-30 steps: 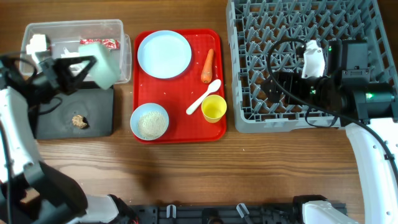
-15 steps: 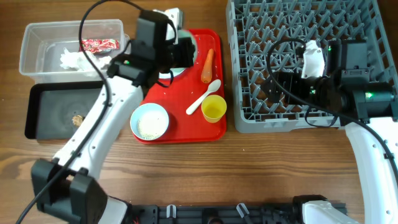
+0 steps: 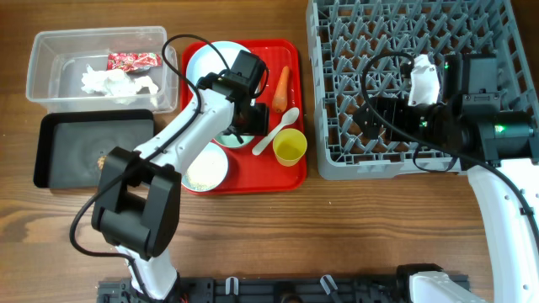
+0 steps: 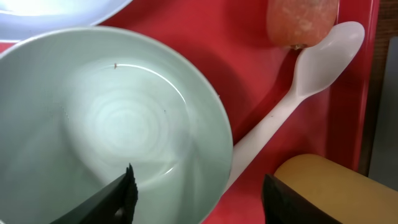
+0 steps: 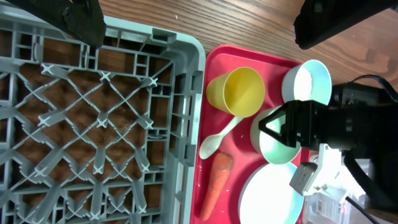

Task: Sort waste into correct bins and load items into the dishwasher rack
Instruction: 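Set the green bowl on the red tray and grasp the blue rice bowl, then tip the rice from the blue bowl onto the black tray with the left gripper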

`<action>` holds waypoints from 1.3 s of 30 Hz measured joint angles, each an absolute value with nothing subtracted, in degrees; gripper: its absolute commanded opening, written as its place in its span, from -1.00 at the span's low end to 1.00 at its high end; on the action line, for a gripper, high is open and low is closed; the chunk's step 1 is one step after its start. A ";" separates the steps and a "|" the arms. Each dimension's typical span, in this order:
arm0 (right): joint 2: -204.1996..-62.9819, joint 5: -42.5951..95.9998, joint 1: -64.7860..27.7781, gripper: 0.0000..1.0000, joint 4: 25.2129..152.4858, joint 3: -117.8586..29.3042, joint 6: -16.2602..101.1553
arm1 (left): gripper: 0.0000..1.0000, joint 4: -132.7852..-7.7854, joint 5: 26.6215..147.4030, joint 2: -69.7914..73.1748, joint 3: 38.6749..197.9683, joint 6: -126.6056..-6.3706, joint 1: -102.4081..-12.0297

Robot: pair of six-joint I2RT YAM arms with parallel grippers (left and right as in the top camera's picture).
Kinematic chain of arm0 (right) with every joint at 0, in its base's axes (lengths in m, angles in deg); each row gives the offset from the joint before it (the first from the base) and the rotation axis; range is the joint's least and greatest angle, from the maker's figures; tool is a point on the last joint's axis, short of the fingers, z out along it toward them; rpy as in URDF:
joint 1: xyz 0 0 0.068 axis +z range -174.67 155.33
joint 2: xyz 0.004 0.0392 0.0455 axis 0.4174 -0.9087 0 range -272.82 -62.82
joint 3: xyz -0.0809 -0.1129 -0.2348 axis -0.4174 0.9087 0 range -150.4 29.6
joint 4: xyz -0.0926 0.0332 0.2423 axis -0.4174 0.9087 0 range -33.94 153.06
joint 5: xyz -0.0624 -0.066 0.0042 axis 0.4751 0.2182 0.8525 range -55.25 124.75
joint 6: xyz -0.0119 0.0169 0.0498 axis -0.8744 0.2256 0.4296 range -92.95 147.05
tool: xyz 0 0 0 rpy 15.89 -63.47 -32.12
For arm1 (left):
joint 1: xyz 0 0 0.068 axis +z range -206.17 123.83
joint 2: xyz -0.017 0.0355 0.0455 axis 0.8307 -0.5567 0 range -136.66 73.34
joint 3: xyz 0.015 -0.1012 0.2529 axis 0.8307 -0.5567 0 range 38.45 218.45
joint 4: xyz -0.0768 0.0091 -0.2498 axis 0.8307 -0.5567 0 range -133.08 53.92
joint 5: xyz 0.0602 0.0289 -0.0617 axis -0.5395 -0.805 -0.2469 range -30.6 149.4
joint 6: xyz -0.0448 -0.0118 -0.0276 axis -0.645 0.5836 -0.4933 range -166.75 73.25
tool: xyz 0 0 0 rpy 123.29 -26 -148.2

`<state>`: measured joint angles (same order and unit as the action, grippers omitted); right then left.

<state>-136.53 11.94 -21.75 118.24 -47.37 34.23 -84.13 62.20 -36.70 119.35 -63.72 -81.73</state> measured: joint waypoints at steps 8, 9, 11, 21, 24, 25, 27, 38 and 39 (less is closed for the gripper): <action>-136.55 11.94 -21.75 0.99 118.21 -47.37 34.23 | 0.23 -110.95 65.83 -29.25 127.94 -65.58 -79.35; -136.53 11.94 -21.75 1.00 118.21 -47.37 34.23 | 0.23 -113.53 65.96 -28.70 127.57 -66.04 -79.81; -136.53 11.94 -21.75 1.00 118.19 -47.37 34.23 | 0.21 -110.95 65.88 -28.42 124.24 -67.02 -82.02; -136.53 11.96 -21.75 0.99 118.39 -47.37 34.23 | -0.41 -93.14 58.18 -28.44 106.23 -68.97 -83.20; -136.53 12.35 -21.75 0.99 118.94 -47.37 34.21 | -0.65 -90.80 57.68 -28.44 103.46 -69.38 -83.22; -136.53 12.68 -21.75 0.99 119.07 -47.37 34.23 | -0.74 -90.38 57.64 -28.44 101.86 -69.43 -83.22; -136.53 13.42 -21.75 0.99 119.09 -47.37 34.21 | -0.92 -89.97 56.98 -28.44 100.79 -69.34 -83.22; -136.53 13.86 -21.75 0.99 119.09 -47.37 34.23 | -0.92 -102.64 56.96 -22.95 110.61 -67.83 -80.81; -136.53 13.86 -21.75 0.96 119.11 -47.37 34.23 | -0.92 -103.04 57.20 -21.23 111.83 -67.37 -79.57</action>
<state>-136.53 13.86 -21.75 119.11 -47.37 34.23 -103.04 57.20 -21.23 111.83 -67.37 -79.57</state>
